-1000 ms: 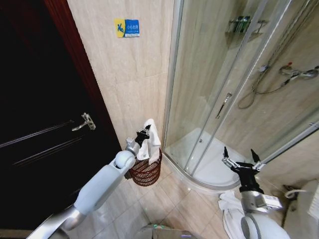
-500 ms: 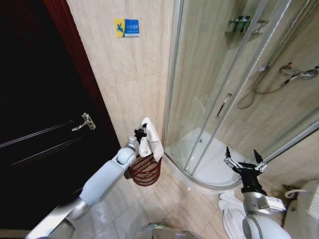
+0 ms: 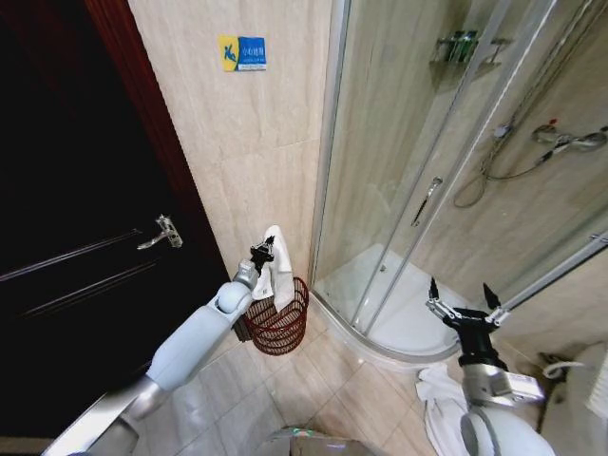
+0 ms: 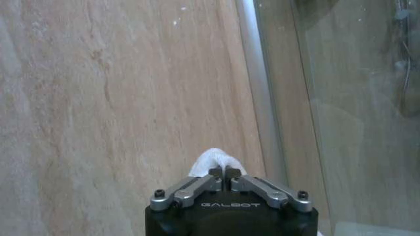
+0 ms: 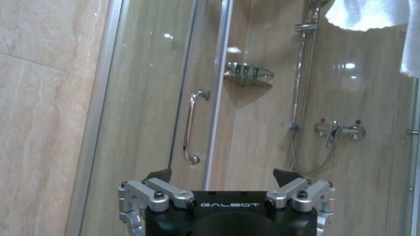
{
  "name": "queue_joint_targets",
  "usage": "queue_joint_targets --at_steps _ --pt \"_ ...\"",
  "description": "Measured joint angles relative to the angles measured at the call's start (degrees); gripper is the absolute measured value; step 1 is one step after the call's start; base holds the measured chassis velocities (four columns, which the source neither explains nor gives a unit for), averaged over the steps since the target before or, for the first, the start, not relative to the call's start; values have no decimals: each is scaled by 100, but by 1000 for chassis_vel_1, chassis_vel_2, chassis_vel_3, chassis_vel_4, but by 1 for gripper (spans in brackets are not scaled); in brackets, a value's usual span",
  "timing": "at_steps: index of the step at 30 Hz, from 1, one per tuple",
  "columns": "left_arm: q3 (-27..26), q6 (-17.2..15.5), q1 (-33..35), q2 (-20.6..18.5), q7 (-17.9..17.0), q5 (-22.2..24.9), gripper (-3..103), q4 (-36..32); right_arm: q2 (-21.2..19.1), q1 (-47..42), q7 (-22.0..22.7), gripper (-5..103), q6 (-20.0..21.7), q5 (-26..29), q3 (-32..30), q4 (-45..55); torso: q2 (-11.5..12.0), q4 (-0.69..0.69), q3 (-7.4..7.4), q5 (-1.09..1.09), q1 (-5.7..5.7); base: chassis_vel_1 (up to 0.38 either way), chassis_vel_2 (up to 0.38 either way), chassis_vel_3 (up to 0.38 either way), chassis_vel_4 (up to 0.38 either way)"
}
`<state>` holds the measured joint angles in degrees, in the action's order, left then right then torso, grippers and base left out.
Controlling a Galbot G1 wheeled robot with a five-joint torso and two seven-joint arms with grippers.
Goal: Discard the used towel into the hamper.
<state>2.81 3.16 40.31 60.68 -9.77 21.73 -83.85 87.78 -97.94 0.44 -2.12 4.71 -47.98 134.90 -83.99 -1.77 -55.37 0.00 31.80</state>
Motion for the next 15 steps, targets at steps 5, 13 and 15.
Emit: queue_joint_targets --at_steps 5,13,15 --pt "-24 -20 57 -41 -8 9 23 -45 -10 16 4 100 24 -4 6 17 0 0 0 0 0 0 0 0 0" --pt "-68 -20 96 -85 -24 5 55 -93 -23 27 23 100 35 -9 9 37 0 0 0 0 0 0 0 0 0" --pt "-77 -20 119 -90 -29 5 55 -128 -23 27 26 100 41 -9 8 43 0 0 0 0 0 0 0 0 0"
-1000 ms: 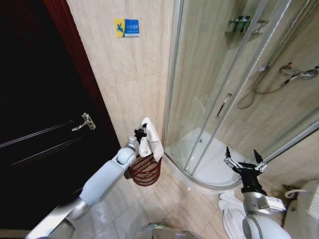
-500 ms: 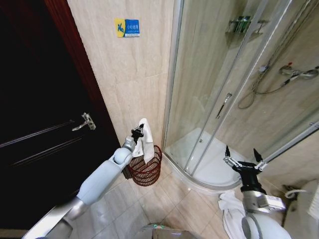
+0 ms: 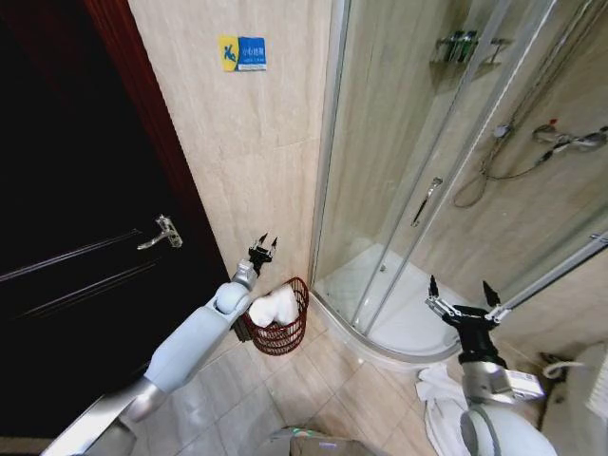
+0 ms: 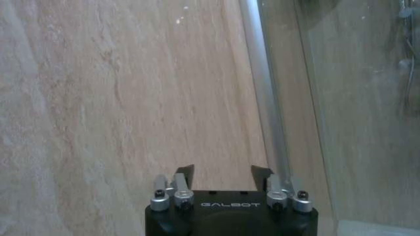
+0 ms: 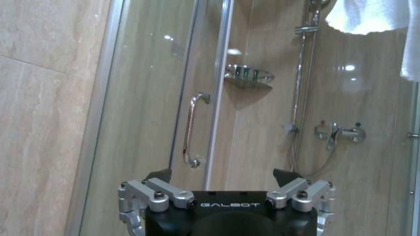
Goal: Discard the used towel into the hamper.
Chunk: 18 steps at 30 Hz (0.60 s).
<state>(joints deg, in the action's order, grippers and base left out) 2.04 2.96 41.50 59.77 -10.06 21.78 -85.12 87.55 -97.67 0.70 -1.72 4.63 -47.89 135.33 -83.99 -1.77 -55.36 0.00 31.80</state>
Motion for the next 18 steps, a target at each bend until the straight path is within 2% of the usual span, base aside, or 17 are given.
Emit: queue_joint_targets --at_steps 2,4,5,7,8,10,12,14,15,18 --pt "-53 -10 94 -13 -11 0 66 -130 1 -3 2 100 15 0 3 16 0 1 0 0 0 0 0 0 0" --pt "-233 -138 449 -80 -134 2 76 -532 3 -12 2 100 42 0 19 31 0 1 0 1 0 0 0 0 0" --pt "-233 -138 449 -80 -134 2 76 -532 3 -12 2 100 42 0 19 31 0 1 0 1 0 0 0 0 0" --pt "-515 -233 869 -164 -193 5 87 -986 3 -21 -2 100 61 -2 35 33 0 0 0 1 0 0 0 0 0" --pt "-515 -233 869 -164 -193 5 87 -986 3 -21 -2 100 61 -2 35 33 0 0 0 1 0 0 0 0 0" --pt "-825 -256 1345 -258 -285 -2 97 -1549 3 -44 -11 100 85 -5 58 41 0 -2 0 0 -1 0 0 0 0" --pt "-1022 -258 1571 -281 -343 -26 99 -1809 2 -59 -20 100 107 -5 68 62 0 -1 0 1 -1 0 0 0 0" --pt "-1433 -262 1978 -274 -492 -131 100 -2222 0 -82 -26 100 145 -5 70 101 0 0 1 0 -1 0 0 0 0" --pt "-1433 -262 1978 -274 -492 -131 100 -2222 0 -82 -26 100 145 -5 70 101 0 0 1 0 -1 0 0 0 0" --pt "-2083 -367 2610 -161 -638 -257 100 -2741 40 -175 -49 100 167 -5 53 140 0 0 1 0 -1 0 0 0 0"
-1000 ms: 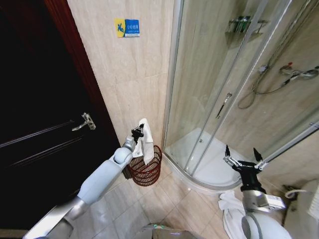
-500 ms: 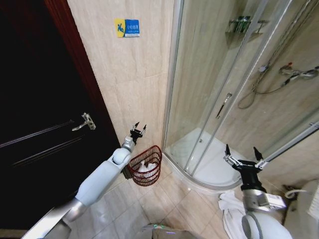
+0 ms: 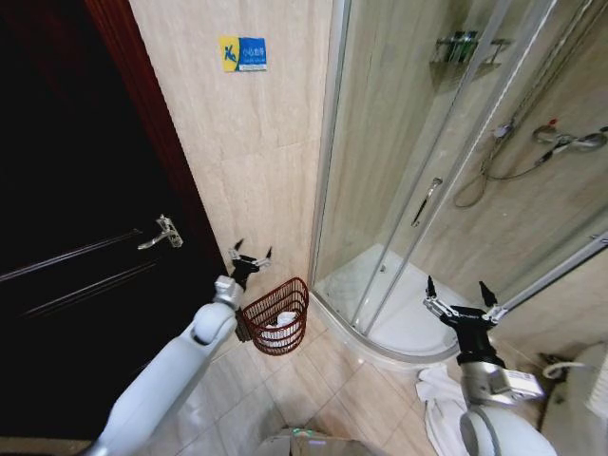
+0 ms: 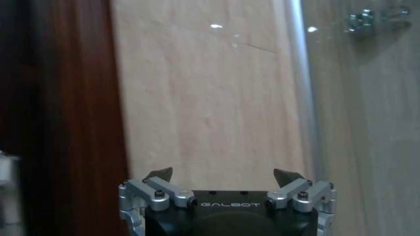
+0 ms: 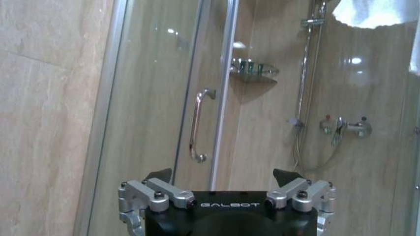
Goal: Discard the used towel into the hamper.
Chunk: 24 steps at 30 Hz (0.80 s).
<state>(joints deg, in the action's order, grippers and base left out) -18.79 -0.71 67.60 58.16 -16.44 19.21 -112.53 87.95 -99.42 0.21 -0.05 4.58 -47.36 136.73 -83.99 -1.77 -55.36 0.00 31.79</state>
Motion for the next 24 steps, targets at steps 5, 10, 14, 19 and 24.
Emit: queue_joint_targets --at_steps 5,10,14,19,24 --pt "-652 -25 644 98 166 -27 100 -384 60 -157 -95 100 -12 3 -48 28 0 0 0 1 0 0 0 0 0" --pt "-1635 152 1417 246 530 -3 100 -688 138 -238 -194 100 -26 1 -85 66 0 -1 0 0 0 0 0 0 0" --pt "-2115 105 1686 480 491 151 100 -788 255 -342 -444 100 -38 -32 -75 129 0 -1 0 1 0 0 0 0 0" --pt "-2487 -573 2077 1040 508 345 100 -1281 417 -520 -823 100 -234 -106 -6 208 0 1 0 0 0 0 0 0 0" --pt "-2511 -651 2321 1549 629 72 100 -1523 418 -565 -945 100 -368 -132 34 228 0 0 0 -1 0 0 0 0 0"
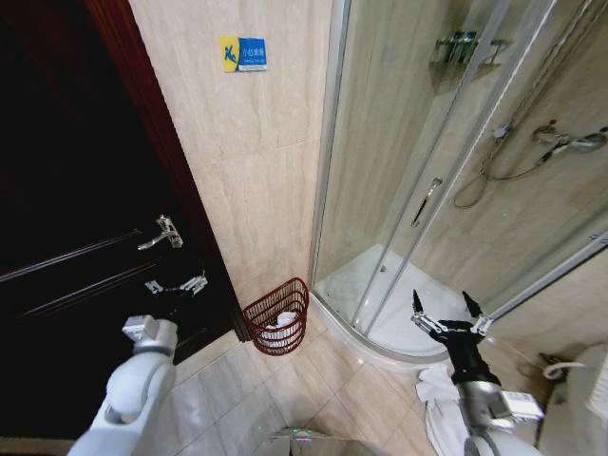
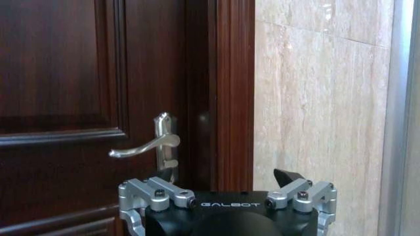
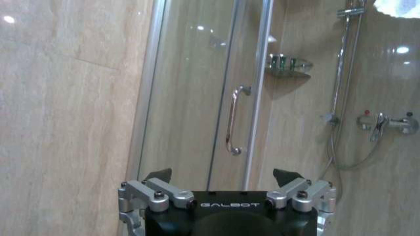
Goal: Discard the used towel into the hamper.
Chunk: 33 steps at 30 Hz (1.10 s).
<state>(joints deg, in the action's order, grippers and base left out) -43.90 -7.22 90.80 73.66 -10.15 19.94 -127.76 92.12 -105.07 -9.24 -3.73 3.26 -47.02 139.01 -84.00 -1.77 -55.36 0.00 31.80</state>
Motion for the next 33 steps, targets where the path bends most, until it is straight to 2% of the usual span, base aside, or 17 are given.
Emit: queue_joint_targets --at_steps 5,8,11,14,18,21,22,27,33 --pt "98 -118 -6 294 -23 -358 100 -69 10 -9 -74 100 -53 -13 43 23 0 0 0 0 0 0 0 0 0" --pt "161 -128 -165 608 -81 -990 100 9 12 -21 -87 100 -100 -53 91 39 1 0 0 0 1 0 0 0 0" --pt "183 -107 -243 787 -81 -1241 100 89 11 6 -37 100 -105 -69 91 41 1 0 -1 1 1 0 0 0 0" --pt "244 -140 -276 836 -11 -1249 100 112 10 97 193 100 -88 -85 91 20 1 0 -1 0 1 0 0 0 0" --pt "425 -115 -289 667 78 -1203 100 119 -54 216 513 100 -7 87 92 -65 1 1 -1 -1 1 0 0 0 0" --pt "529 -133 -288 511 93 -1146 100 -25 -536 157 609 100 -49 321 -2 -138 1 0 -1 -1 1 0 0 0 0" --pt "529 -133 -288 511 93 -1146 100 -25 -536 157 609 100 -49 321 -2 -138 1 0 -1 -1 1 0 0 0 0" --pt "537 -193 -161 415 95 -1038 100 -375 -1325 -214 739 100 -163 961 -77 -82 1 0 -1 -1 1 0 0 0 0" --pt "539 -199 -82 461 105 -989 100 -498 -1495 -410 747 100 -241 1103 35 15 1 -1 0 -1 1 0 0 0 0"
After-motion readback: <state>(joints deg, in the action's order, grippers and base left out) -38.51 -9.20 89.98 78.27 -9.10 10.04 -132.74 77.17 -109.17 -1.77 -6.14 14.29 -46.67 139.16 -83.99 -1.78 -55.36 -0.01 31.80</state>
